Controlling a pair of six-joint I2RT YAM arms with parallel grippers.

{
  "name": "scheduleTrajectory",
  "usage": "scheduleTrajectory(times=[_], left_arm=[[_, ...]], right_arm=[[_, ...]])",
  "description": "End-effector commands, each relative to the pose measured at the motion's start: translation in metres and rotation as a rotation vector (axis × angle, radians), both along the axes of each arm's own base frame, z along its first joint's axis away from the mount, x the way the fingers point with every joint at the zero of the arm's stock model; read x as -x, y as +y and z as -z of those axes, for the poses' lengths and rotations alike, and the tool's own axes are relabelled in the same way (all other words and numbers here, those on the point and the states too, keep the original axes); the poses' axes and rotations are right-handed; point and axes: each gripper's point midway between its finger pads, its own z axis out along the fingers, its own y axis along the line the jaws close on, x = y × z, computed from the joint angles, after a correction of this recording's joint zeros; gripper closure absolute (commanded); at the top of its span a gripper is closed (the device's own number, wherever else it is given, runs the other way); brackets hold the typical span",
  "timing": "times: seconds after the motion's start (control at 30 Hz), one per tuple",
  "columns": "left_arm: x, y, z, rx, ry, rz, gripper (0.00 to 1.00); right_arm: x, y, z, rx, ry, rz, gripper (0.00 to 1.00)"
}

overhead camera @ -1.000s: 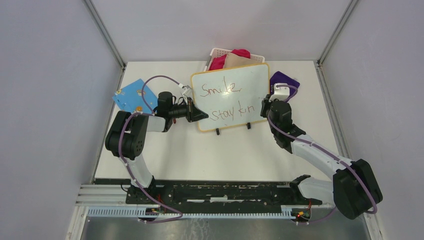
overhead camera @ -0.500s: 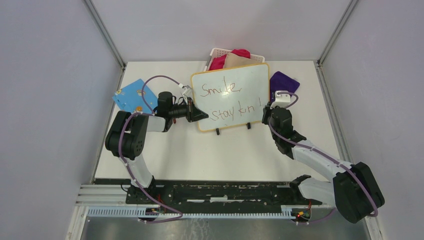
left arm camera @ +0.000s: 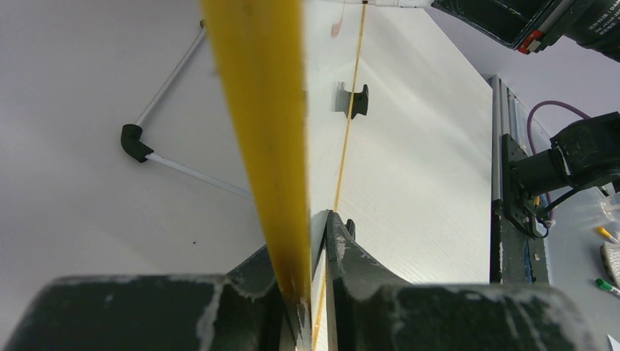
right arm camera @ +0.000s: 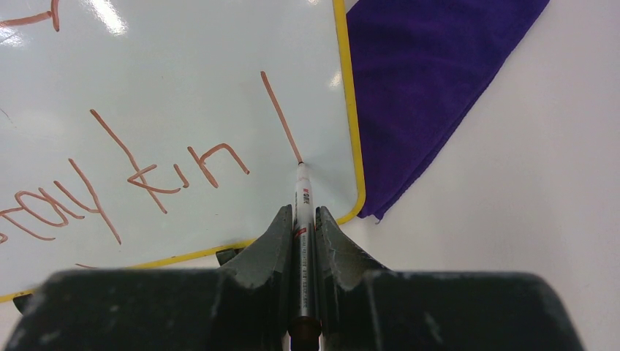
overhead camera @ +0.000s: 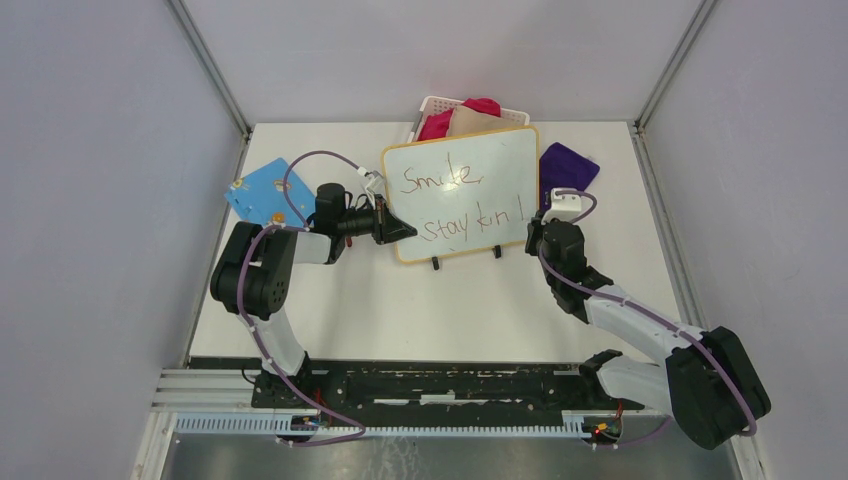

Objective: Write a sentence on the whiteboard

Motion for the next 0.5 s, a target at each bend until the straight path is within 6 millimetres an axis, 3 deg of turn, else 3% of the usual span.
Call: scheduleTrajectory(times=[0.0, 0.47], left_arm=[[0.014, 0.006, 0.063, -0.159, 0.151, -0.065, 0.98], [0.014, 0.006, 0.062, -0.159, 0.148, -0.064, 0.98]], right_arm=[[-0.009, 0.005, -0.015, -0.029, -0.028, -0.001, 1.00], [-0.021, 0.012, -0.041, -0.044, -0.074, -0.010, 1.00]])
